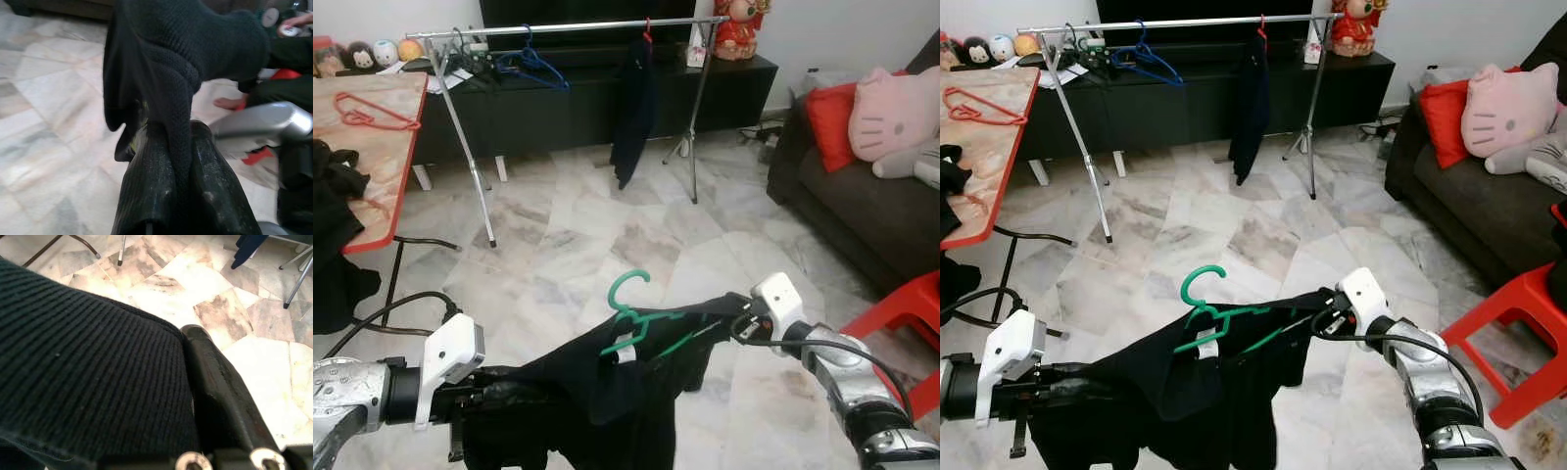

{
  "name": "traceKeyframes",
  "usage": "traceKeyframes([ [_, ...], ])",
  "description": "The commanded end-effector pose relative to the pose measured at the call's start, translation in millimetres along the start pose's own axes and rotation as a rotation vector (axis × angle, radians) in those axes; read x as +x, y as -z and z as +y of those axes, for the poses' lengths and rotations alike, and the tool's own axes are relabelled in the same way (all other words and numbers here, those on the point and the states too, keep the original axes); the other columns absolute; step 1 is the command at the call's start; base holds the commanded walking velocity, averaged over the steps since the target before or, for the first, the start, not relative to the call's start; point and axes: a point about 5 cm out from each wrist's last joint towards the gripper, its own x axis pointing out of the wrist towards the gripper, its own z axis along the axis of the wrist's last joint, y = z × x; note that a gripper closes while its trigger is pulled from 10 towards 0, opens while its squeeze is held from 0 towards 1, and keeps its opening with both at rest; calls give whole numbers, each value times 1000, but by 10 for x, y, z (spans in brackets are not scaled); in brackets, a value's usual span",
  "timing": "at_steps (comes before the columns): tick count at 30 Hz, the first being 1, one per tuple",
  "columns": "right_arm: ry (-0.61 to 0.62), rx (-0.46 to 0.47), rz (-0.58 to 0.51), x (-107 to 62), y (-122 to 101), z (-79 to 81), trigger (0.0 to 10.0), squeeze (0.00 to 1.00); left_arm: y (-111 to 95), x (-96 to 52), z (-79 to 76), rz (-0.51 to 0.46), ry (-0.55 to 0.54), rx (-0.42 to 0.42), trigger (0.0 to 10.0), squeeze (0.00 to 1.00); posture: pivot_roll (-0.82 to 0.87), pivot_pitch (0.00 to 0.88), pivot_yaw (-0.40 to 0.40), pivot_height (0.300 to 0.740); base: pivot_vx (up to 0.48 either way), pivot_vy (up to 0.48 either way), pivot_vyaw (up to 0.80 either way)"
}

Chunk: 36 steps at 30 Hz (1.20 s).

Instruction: Hang hanger

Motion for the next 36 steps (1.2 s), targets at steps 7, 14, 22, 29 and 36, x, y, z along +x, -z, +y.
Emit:
traceKeyframes([
  [7,130,13,64,-130,109,-184,0,0,-204,-68,-33,-137,18,29,10000,0,27,0,-104,740,0,0,0],
  [14,133,58,5,-79,34,-176,0,0,-204,57,112,-138,-118,62,10000,0,31,0,-94,740,0,0,0],
  [22,110,80,1,-53,94,-89,0,0,-188,275,248,-147,-268,64,10000,0,34,0,-92,740,0,0,0],
  [29,140,90,-6,-65,89,-118,0,0,-182,409,74,-139,-121,44,10000,0,26,0,-84,740,0,0,0],
  [36,286,77,-38,-104,-16,-291,0,0,-54,362,-156,-7,57,24,10000,0,28,0,-85,740,0,0,0],
])
